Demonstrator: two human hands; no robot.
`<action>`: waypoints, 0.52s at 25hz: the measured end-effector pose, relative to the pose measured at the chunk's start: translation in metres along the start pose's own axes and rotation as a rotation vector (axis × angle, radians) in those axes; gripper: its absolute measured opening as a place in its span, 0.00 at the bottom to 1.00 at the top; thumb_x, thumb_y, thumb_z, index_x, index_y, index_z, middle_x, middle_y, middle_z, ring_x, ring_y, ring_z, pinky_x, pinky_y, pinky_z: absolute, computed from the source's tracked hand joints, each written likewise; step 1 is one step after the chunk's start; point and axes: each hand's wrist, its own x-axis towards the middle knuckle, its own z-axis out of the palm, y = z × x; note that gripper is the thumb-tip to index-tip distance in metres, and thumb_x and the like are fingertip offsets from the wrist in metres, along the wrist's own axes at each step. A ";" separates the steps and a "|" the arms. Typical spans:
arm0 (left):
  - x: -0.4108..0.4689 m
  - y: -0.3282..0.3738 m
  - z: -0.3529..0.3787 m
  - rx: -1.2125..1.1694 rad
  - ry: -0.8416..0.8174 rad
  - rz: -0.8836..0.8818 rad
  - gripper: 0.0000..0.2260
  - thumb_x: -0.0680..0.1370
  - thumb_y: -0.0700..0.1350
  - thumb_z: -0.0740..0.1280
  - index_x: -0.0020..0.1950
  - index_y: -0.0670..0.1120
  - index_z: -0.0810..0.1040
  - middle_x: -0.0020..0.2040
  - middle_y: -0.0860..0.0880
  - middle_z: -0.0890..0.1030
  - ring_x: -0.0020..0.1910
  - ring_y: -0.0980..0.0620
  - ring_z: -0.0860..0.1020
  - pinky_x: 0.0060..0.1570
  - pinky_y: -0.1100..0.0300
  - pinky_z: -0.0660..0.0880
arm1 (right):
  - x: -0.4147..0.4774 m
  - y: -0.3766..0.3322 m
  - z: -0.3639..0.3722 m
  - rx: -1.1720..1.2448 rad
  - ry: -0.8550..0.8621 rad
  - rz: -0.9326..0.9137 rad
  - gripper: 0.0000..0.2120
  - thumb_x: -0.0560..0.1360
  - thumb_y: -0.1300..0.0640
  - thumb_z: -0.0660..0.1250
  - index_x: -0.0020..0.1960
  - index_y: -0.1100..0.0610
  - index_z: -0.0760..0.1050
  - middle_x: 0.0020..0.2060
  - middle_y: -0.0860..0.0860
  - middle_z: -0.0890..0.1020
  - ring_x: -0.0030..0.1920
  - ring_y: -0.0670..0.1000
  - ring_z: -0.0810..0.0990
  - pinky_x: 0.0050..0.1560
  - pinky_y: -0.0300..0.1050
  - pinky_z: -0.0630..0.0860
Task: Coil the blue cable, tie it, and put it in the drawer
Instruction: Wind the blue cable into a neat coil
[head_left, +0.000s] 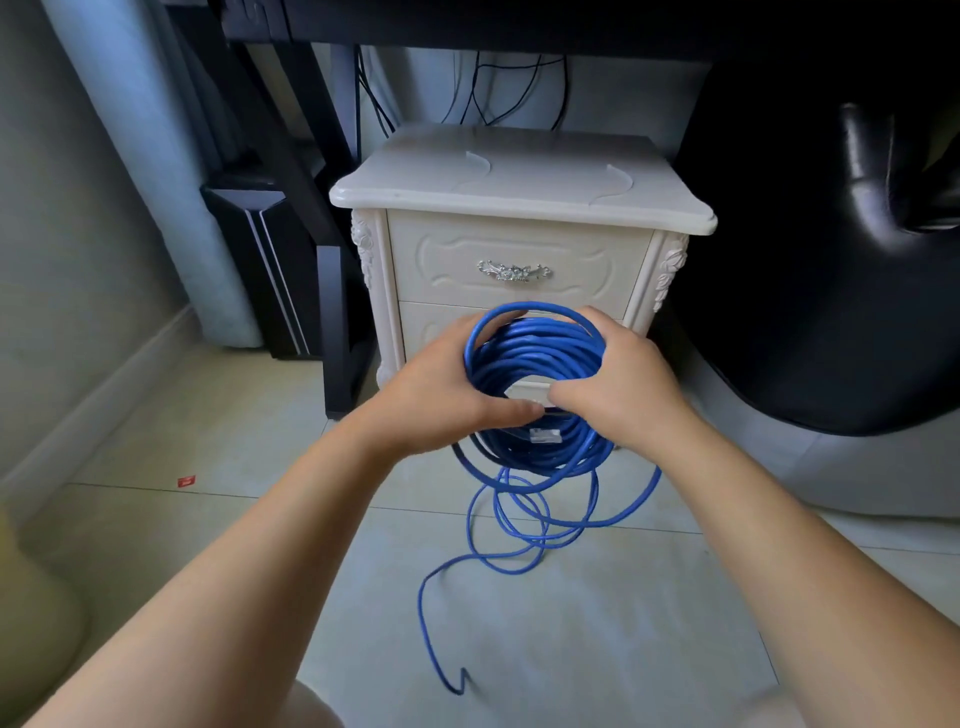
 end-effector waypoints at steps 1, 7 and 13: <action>-0.001 0.002 -0.004 -0.170 -0.073 -0.024 0.30 0.70 0.39 0.77 0.68 0.53 0.72 0.62 0.56 0.80 0.61 0.61 0.77 0.60 0.65 0.73 | 0.000 -0.001 -0.001 0.000 -0.023 -0.006 0.16 0.63 0.59 0.72 0.45 0.42 0.71 0.36 0.46 0.80 0.38 0.52 0.78 0.40 0.48 0.75; -0.001 0.004 -0.030 -0.371 -0.053 -0.127 0.38 0.61 0.50 0.74 0.71 0.63 0.70 0.71 0.55 0.73 0.69 0.64 0.69 0.70 0.55 0.65 | -0.001 -0.001 0.001 -0.222 -0.071 -0.050 0.22 0.67 0.56 0.71 0.59 0.44 0.72 0.48 0.45 0.79 0.47 0.53 0.76 0.44 0.45 0.71; 0.003 -0.003 0.010 0.327 0.148 -0.113 0.24 0.70 0.42 0.74 0.64 0.53 0.74 0.49 0.56 0.81 0.48 0.56 0.79 0.48 0.65 0.74 | -0.006 -0.012 0.007 -0.065 -0.085 -0.067 0.23 0.64 0.57 0.72 0.56 0.42 0.76 0.43 0.42 0.80 0.44 0.49 0.78 0.45 0.43 0.73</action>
